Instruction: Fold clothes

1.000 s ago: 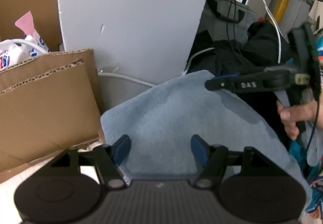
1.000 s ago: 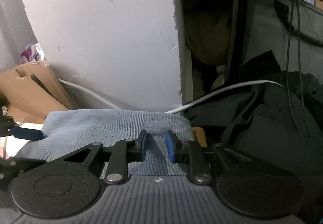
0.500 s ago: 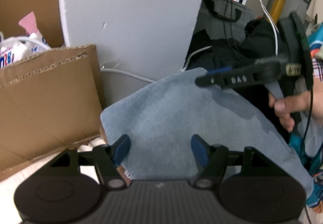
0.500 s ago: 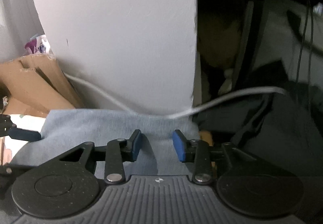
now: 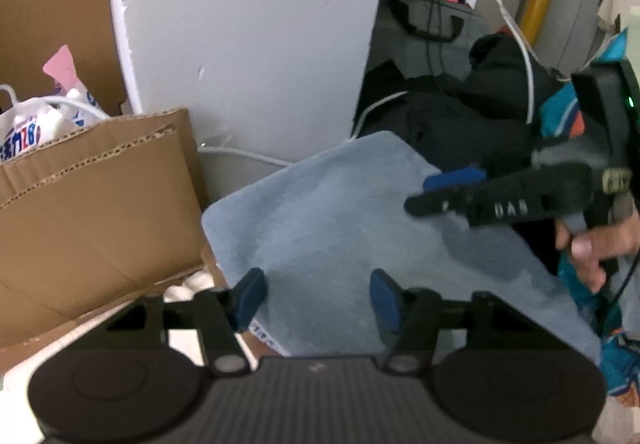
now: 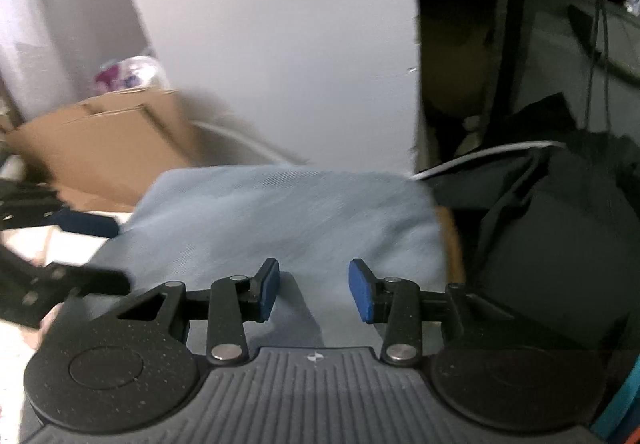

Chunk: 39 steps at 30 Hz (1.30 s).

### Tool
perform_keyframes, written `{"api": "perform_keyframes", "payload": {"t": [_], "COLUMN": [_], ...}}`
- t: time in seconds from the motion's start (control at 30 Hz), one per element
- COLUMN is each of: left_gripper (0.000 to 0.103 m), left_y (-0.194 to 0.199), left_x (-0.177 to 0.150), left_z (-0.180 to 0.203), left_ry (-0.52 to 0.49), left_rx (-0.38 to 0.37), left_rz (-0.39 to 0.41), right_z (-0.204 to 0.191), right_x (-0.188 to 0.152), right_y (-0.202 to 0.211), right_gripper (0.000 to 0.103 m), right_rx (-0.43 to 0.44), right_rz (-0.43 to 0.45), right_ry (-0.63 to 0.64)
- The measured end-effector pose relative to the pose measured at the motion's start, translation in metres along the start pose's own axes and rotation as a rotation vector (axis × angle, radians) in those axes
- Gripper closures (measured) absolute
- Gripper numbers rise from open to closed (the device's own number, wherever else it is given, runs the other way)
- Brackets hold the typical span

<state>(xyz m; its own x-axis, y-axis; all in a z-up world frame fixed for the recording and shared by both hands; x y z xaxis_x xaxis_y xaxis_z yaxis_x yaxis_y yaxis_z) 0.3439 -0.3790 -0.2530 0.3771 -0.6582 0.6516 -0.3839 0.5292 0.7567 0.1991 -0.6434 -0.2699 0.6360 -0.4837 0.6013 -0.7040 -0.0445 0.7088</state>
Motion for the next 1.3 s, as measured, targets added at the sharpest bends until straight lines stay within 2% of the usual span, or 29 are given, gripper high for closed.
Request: {"api": "perform_keyframes", "payload": {"t": [0.2,0.33,0.43,0.5,0.57,0.7,0.97,1.3], "left_gripper": [0.055,0.056,0.059,0.059,0.059,0.059,0.059,0.058], "left_y": [0.012,0.007,-0.006,-0.013,-0.017,-0.018,-0.020,-0.015], "left_x": [0.002,-0.003,-0.016,-0.023,-0.025,-0.022,-0.023,-0.028], "left_z": [0.015,0.025,0.025,0.028,0.033,0.029,0.029,0.031], "left_ry": [-0.008,-0.012,0.008,-0.017,-0.057,-0.026,-0.042,-0.046], "left_rx": [-0.047,-0.088,-0.089,-0.077,-0.060,-0.083,-0.085,-0.078], "left_rz": [0.023,-0.001,-0.019,-0.022,-0.025,-0.035,-0.042,-0.031], "right_z": [-0.017,-0.030,-0.038,-0.035,-0.033,-0.033,-0.020,-0.012], "right_x": [-0.020,-0.030,-0.043,-0.049,-0.051,-0.054,-0.075,-0.112], "right_y": [0.011,0.015,0.013,0.007,0.005,0.009,0.035,0.065], "right_gripper": [0.061,0.059,0.050,0.046,0.046,0.046,0.046,0.046], "right_rx": [0.086,0.111,0.088,0.074,0.072,0.058,0.010,-0.064], "right_rz": [-0.026,-0.033,-0.027,-0.034,-0.040,-0.043,-0.029,0.050], "right_ry": [-0.048,-0.033,0.041,0.042,0.031,0.032,0.016,-0.014]}}
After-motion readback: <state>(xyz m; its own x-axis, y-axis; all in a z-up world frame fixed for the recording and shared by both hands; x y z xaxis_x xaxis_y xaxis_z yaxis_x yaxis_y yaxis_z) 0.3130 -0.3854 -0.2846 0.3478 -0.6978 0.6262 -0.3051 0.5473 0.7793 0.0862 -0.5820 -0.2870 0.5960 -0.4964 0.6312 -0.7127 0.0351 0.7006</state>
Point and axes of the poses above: each gripper's, at about its wrist camera, not at the fingertips, and y roughly against the way its jaws point, z to its right, x to its top, the point moved 3 cm from there along -y, roughly the way its jaws point, and after that the axes turned 14 degrees about -y, right-handed, at the moved point
